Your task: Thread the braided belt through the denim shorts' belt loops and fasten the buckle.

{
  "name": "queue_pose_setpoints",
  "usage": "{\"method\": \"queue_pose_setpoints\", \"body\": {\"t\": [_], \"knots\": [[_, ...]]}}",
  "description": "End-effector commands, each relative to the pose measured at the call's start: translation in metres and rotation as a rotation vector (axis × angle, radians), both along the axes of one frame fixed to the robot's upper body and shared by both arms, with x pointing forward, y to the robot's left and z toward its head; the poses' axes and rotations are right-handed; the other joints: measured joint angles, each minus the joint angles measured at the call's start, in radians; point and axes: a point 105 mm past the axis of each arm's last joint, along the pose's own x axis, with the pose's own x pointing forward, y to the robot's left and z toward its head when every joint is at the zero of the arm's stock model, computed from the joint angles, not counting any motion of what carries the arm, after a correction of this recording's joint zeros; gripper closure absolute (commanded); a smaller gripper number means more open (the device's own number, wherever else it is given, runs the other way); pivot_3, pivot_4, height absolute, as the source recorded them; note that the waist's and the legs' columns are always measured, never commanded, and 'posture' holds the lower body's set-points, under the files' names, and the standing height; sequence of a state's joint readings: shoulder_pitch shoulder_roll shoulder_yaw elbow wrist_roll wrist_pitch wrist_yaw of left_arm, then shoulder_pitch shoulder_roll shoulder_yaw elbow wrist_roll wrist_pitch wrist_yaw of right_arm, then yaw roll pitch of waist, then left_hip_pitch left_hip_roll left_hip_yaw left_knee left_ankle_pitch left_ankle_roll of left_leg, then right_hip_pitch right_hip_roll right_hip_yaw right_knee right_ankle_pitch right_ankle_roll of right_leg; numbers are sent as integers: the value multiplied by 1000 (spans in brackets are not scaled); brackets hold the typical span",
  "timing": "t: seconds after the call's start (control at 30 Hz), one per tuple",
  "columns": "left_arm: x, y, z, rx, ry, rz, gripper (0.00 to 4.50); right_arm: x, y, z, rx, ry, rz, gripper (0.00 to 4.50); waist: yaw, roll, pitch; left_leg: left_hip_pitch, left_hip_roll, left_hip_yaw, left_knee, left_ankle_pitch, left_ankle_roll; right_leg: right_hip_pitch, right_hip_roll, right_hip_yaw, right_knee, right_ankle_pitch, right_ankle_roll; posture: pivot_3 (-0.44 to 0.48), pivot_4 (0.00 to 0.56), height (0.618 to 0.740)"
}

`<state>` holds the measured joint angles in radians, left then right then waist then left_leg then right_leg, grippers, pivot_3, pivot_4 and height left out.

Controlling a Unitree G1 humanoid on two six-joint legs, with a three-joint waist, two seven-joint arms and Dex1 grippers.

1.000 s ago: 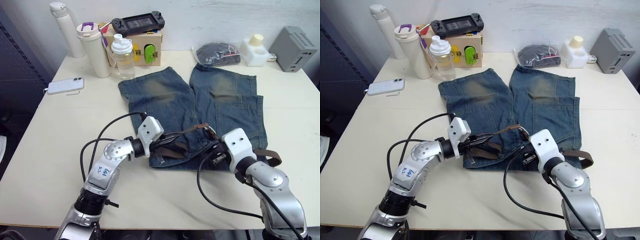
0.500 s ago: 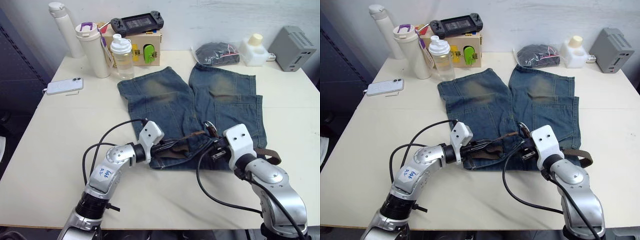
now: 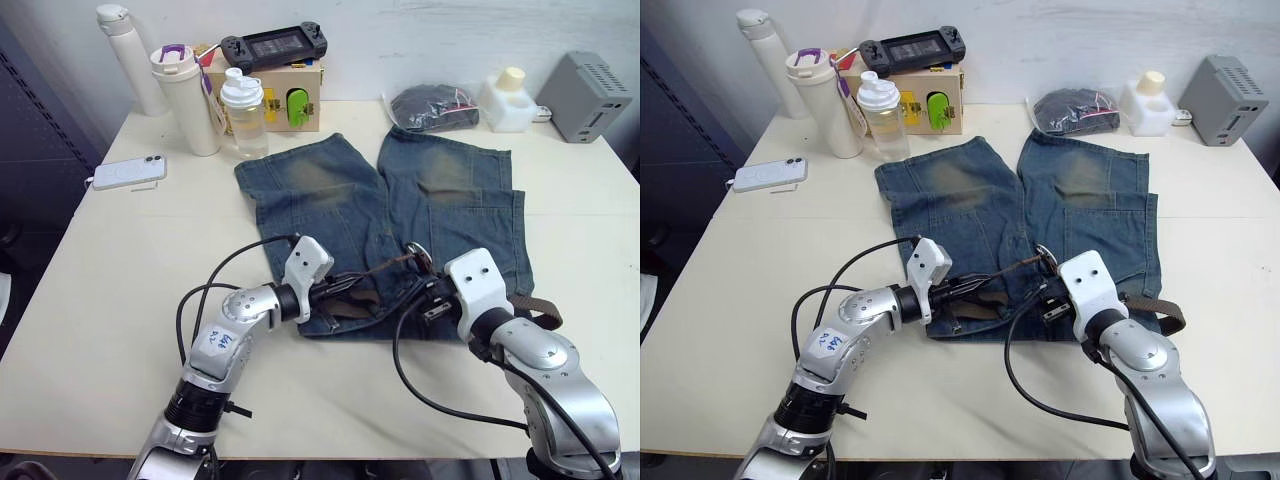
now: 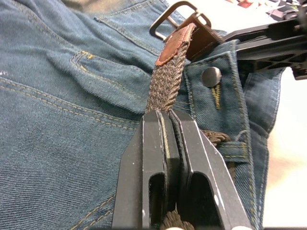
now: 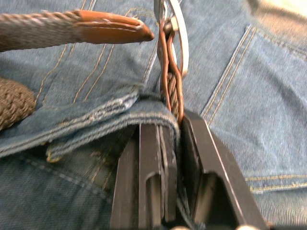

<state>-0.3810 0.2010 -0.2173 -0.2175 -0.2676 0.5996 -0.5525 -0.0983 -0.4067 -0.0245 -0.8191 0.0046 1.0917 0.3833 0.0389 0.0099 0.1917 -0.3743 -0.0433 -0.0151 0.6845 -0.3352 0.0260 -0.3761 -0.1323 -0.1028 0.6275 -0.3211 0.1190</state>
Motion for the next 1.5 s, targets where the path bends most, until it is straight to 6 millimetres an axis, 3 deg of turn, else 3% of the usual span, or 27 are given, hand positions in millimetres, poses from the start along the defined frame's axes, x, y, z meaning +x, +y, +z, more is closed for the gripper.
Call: {"method": "queue_pose_setpoints", "body": {"t": [0.03, 0.57, 1.1, 1.23, 1.37, 1.5], "knots": [[-1, -6, 4, -15, -9, -10, 4500, -5, 7, 14, -3, -60, 28, 4471, 0, 0, 0, 0, 0, 0, 0, 0, 0, 0, 0, 0, 0, 0, 0, 0, 150, 690], [2, -9, 6, -34, 7, 13, 4500, -5, 7, 12, -21, -50, 35, 4471, -1, 0, 0, 0, 0, 0, 0, 0, 0, 0, 0, 0, 0, 0, 0, 0, 150, 690], [0, -58, 19, -78, -34, -141, 4500, -17, 33, -10, -210, 18, 244, 4471, -9, 0, 0, 0, 0, 0, -1, 0, 0, 0, 0, -1, -1, 0, 0, 0, 150, 690], [4, -60, 17, -78, -37, -141, 4500, -22, 27, -12, -222, 45, 258, 4471, -10, 0, 0, 0, 1, 0, -1, 0, 0, 0, 0, -1, -1, 0, 0, 0, 150, 690], [5, -64, 15, -70, -54, -149, 4500, -25, 18, 2, -186, 14, 263, 2719, -8, 0, 0, 0, 0, 0, -1, 0, 0, 0, 0, -1, -2, 0, 0, 0, 150, 690], [5, -66, 14, -62, -71, -154, 4500, -32, 2, 30, -177, -15, 295, 653, 0, 0, 0, -1, 0, 0, 0, 0, 0, 0, -1, -1, -2, 0, 0, 0, 150, 690]]}}
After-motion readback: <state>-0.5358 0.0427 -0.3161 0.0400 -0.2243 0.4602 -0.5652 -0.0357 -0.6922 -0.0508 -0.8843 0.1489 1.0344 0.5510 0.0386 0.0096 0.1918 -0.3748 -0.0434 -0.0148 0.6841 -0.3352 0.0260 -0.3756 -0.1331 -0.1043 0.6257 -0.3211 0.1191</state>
